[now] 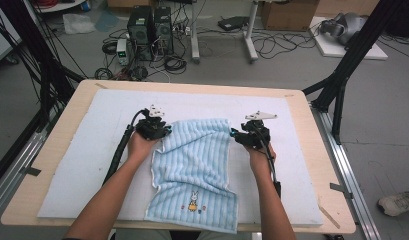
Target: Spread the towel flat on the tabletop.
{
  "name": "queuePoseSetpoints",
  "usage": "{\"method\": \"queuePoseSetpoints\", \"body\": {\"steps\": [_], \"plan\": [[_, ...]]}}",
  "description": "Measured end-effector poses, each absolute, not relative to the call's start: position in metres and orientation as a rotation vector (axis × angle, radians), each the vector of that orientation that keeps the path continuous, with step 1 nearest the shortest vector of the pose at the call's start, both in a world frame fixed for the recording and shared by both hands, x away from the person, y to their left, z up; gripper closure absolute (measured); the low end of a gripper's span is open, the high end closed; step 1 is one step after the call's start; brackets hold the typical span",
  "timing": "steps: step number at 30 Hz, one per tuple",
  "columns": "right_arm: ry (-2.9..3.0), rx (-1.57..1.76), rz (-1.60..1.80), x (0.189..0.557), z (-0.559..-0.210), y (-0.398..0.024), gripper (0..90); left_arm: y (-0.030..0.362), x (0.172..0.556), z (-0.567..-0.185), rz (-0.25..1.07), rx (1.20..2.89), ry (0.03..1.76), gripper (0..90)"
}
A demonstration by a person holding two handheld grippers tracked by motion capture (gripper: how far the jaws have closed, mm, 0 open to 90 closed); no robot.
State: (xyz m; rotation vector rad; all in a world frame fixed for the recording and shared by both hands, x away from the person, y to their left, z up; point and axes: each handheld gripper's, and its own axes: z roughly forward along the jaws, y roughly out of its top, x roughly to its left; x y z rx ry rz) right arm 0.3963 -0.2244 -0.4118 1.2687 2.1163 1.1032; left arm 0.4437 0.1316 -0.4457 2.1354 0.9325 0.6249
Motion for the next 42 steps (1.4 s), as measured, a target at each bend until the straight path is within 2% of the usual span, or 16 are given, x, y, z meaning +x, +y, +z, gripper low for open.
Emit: {"method": "queuePoseSetpoints", "body": {"steps": [1,3,7,13,14,16,19,25,33,35,38,42], "plan": [[2.118,1.269,1.104,0.396,-0.413,-0.225,51.6,0.131,0.447,-0.445,0.623,2.139,0.929,82.7],[2.118,1.278,1.107,0.395,-0.415,-0.226,51.7,0.134,0.454,-0.444,0.614,2.129,0.957,83.8],[2.117,1.290,1.112,0.394,-0.418,-0.227,51.9,0.148,0.475,-0.443,0.581,2.063,1.053,84.0],[2.110,1.321,1.119,0.399,-0.424,-0.223,52.1,0.169,0.504,-0.436,0.600,1.955,1.132,82.9],[2.109,1.322,1.120,0.399,-0.425,-0.222,52.2,0.170,0.506,-0.435,0.614,1.932,1.135,79.0],[2.126,1.327,1.115,0.401,-0.428,-0.219,52.2,0.173,0.507,-0.435,0.596,1.883,1.184,51.6],[2.144,1.313,1.116,0.404,-0.432,-0.215,52.2,0.180,0.503,-0.436,0.485,1.863,1.217,42.5],[2.170,1.302,1.126,0.414,-0.438,-0.209,56.4,0.181,0.485,-0.434,0.437,1.867,1.161,40.1],[2.252,1.239,1.053,0.441,-0.442,-0.174,57.8,0.184,0.470,-0.433,0.402,1.854,1.126,38.8],[2.262,1.219,0.985,0.445,-0.444,-0.167,62.9,0.187,0.466,-0.435,0.400,1.853,1.133,39.4],[2.290,1.203,0.997,0.451,-0.445,-0.166,84.4,0.191,0.462,-0.436,0.398,1.849,1.138,39.3],[2.262,1.177,0.895,0.465,-0.440,-0.167,86.6,0.193,0.459,-0.434,0.382,1.855,1.148,39.1]]}}
